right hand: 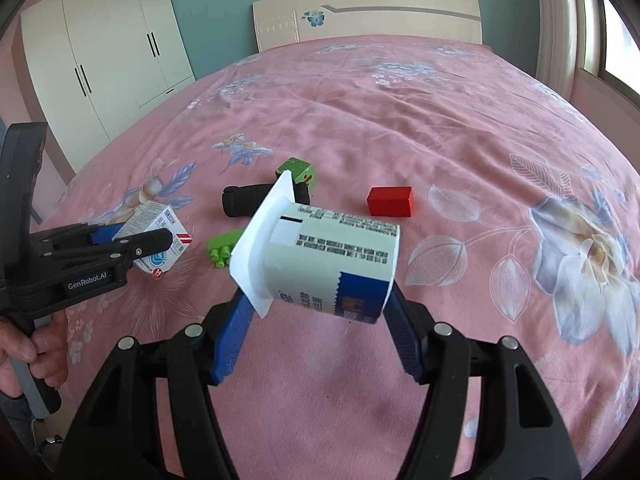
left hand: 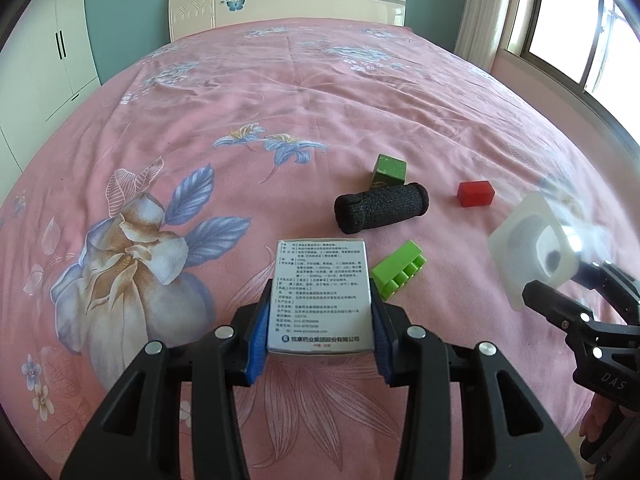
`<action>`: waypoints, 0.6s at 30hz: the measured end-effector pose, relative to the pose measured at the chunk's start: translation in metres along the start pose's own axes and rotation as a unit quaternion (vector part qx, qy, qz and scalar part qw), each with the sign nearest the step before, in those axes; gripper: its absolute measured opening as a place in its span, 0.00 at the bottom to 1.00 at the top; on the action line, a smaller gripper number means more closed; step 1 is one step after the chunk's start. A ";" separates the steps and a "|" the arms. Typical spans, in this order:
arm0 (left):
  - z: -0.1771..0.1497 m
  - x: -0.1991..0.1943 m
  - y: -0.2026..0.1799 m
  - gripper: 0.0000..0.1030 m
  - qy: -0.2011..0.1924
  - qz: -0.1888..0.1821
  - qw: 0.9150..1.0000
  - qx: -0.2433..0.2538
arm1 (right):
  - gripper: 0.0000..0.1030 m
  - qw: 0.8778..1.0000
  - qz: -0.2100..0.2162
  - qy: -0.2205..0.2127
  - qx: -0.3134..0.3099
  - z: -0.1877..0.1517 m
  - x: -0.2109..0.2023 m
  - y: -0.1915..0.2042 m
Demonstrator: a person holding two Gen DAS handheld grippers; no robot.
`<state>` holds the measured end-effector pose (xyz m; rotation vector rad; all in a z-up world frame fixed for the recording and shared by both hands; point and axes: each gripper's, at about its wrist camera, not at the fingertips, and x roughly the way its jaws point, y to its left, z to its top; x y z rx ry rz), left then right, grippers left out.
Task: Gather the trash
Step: 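Lift the medicine box with the left gripper while the right gripper lifts the yogurt cup, then carry the medicine box and yogurt cup with both grippers over the trash bin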
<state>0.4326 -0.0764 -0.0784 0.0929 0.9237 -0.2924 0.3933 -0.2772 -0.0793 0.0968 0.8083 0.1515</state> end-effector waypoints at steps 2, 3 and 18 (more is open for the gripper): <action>-0.002 -0.008 0.000 0.43 -0.003 0.002 1.000 0.008 | 0.62 1.000 0.002 0.000 -0.002 -0.001 -0.007 -0.003; -0.004 -0.012 0.001 0.43 -0.004 0.004 1.000 0.010 | 0.62 1.000 0.003 0.001 -0.005 -0.002 -0.009 -0.004; -0.034 -0.061 -0.007 0.43 -0.012 0.005 0.999 0.051 | 0.62 0.999 -0.013 -0.007 -0.042 -0.025 -0.067 -0.007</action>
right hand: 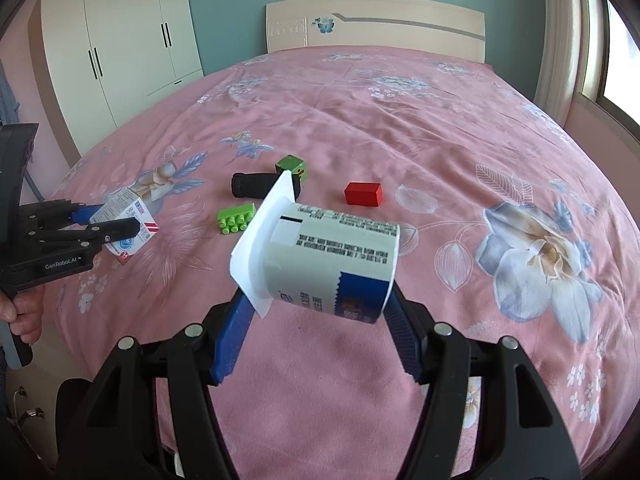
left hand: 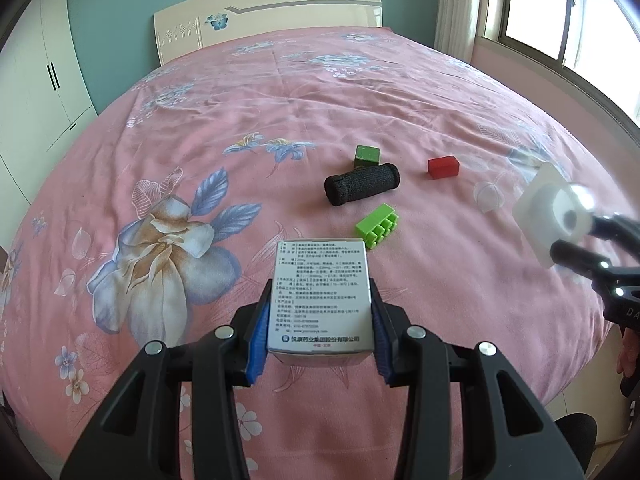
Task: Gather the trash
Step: 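Carry the medicine box and yogurt cup with both grippers over the trash bin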
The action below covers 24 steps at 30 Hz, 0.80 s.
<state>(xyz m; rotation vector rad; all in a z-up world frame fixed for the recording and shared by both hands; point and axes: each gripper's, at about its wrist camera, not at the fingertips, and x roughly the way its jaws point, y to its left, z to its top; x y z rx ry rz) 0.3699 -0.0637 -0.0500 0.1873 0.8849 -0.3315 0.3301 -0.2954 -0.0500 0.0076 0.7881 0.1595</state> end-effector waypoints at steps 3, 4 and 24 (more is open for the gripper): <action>-0.007 -0.012 -0.004 0.43 -0.003 -0.004 1.000 0.009 | 0.62 1.000 0.002 -0.003 -0.008 -0.008 -0.016 0.002; -0.010 -0.016 -0.005 0.43 -0.005 -0.004 1.000 0.011 | 0.62 1.000 0.001 -0.006 -0.011 -0.011 -0.022 0.003; -0.072 -0.079 -0.027 0.43 -0.005 -0.030 0.998 0.055 | 0.62 0.998 0.019 -0.025 -0.062 -0.067 -0.115 0.027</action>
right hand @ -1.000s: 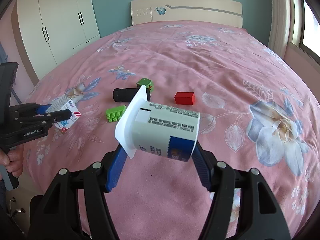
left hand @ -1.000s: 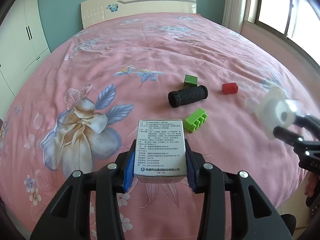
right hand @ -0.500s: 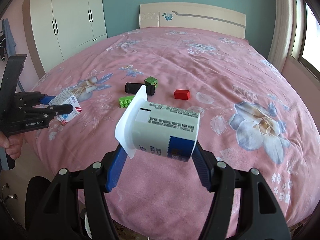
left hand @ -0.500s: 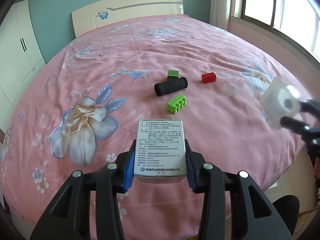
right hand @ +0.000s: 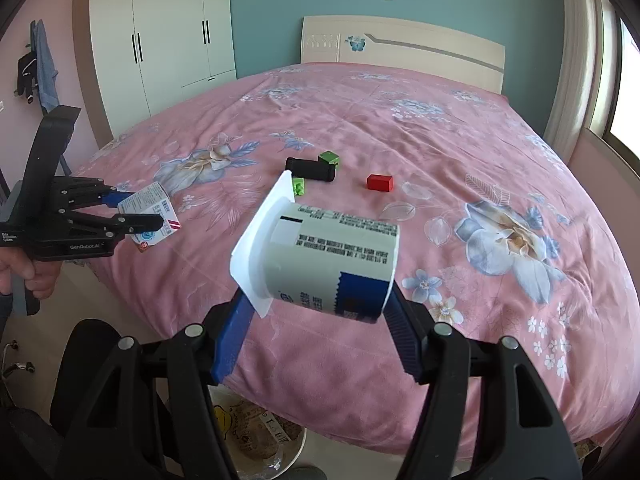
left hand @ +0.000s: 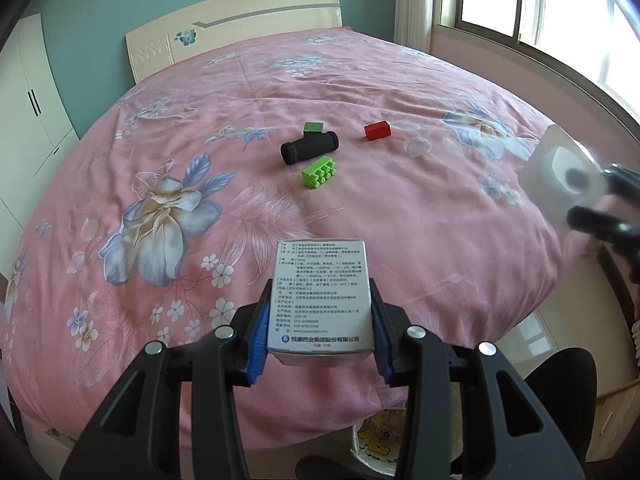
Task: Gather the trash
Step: 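Carry the medicine box and yogurt cup with both grippers over the trash bin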
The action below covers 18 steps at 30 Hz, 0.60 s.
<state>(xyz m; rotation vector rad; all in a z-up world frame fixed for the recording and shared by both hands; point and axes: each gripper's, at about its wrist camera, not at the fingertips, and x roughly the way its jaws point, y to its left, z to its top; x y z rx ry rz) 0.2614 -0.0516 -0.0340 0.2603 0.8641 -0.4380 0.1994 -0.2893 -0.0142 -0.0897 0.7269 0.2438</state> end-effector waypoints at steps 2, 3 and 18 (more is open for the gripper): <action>-0.006 -0.005 -0.004 0.43 0.000 -0.004 1.000 0.004 | 0.62 1.000 0.006 -0.002 -0.002 -0.004 -0.007 0.004; -0.009 -0.008 -0.006 0.43 0.000 -0.005 1.000 0.007 | 0.62 1.000 0.009 -0.002 -0.004 -0.006 -0.011 0.006; -0.064 -0.027 -0.038 0.43 0.018 -0.029 0.998 0.044 | 0.62 0.999 0.025 0.008 -0.043 -0.043 -0.047 0.041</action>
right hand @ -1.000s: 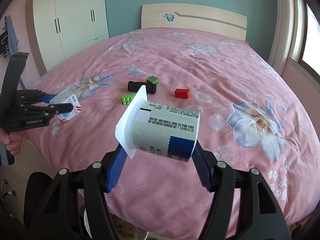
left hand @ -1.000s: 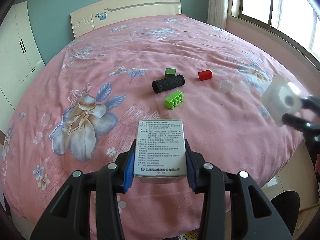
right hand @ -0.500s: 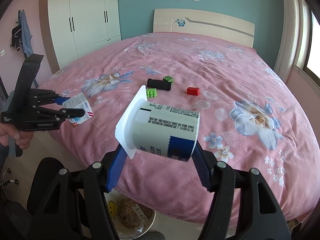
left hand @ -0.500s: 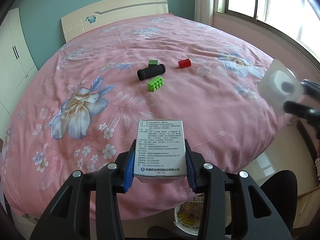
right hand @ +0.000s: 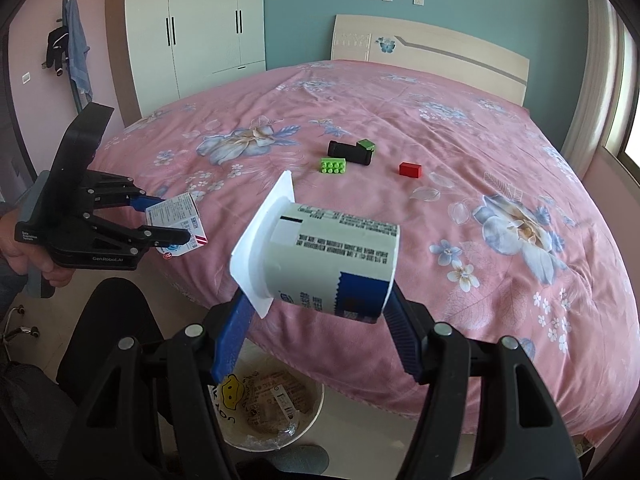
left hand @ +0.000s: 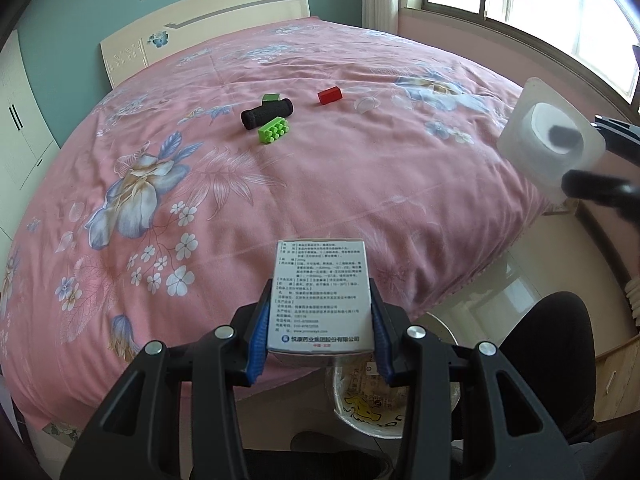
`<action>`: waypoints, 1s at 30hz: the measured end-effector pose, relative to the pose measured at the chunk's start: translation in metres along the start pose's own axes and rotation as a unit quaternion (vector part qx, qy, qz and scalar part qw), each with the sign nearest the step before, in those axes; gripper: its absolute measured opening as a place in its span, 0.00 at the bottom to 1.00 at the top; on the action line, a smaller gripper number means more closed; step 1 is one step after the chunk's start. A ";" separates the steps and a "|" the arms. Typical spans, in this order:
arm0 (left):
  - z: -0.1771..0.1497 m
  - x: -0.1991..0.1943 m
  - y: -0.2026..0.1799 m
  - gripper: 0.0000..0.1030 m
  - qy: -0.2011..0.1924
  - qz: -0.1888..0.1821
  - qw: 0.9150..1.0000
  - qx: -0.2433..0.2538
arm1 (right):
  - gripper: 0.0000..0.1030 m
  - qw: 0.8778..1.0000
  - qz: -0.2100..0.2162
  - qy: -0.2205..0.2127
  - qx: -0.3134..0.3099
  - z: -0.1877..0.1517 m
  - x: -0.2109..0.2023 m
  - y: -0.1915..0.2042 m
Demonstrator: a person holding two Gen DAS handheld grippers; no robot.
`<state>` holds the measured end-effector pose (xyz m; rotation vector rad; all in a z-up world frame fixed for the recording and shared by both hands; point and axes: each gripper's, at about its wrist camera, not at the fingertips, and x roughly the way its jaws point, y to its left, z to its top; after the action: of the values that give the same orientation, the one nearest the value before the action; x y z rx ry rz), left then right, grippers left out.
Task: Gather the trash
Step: 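Carry the medicine box and yogurt cup with both grippers over the trash bin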
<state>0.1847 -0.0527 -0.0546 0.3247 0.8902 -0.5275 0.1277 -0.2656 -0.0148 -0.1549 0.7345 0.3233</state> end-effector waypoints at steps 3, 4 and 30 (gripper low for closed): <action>-0.011 -0.001 -0.009 0.43 0.005 -0.010 1.000 0.007 | 0.62 1.000 0.010 0.001 -0.001 -0.008 -0.005 0.009; -0.014 -0.001 -0.011 0.43 0.007 -0.013 1.000 0.008 | 0.62 1.000 0.015 0.002 -0.002 -0.011 -0.007 0.013; -0.103 0.048 -0.052 0.43 0.101 -0.069 0.992 0.012 | 0.62 0.994 0.081 0.069 0.004 -0.081 0.025 0.069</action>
<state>0.1133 -0.0612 -0.1575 0.3437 1.1078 -0.6408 0.0705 -0.2147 -0.0931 -0.1098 0.8876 0.4679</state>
